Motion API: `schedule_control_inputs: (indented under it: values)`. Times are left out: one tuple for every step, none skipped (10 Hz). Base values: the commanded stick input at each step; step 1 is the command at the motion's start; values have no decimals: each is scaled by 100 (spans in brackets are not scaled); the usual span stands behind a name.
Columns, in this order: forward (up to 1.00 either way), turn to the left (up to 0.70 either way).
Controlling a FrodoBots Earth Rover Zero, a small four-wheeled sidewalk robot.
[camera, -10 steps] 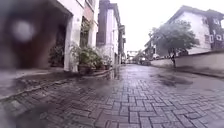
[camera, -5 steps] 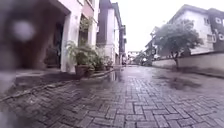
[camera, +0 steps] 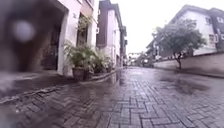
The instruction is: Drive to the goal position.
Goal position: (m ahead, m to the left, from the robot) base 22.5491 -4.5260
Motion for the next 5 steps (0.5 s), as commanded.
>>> schedule_control_inputs:
  values:
    - [70, -34]
    - [70, -26]
    - [70, -15]
    - [70, 0]
    - [70, 0]
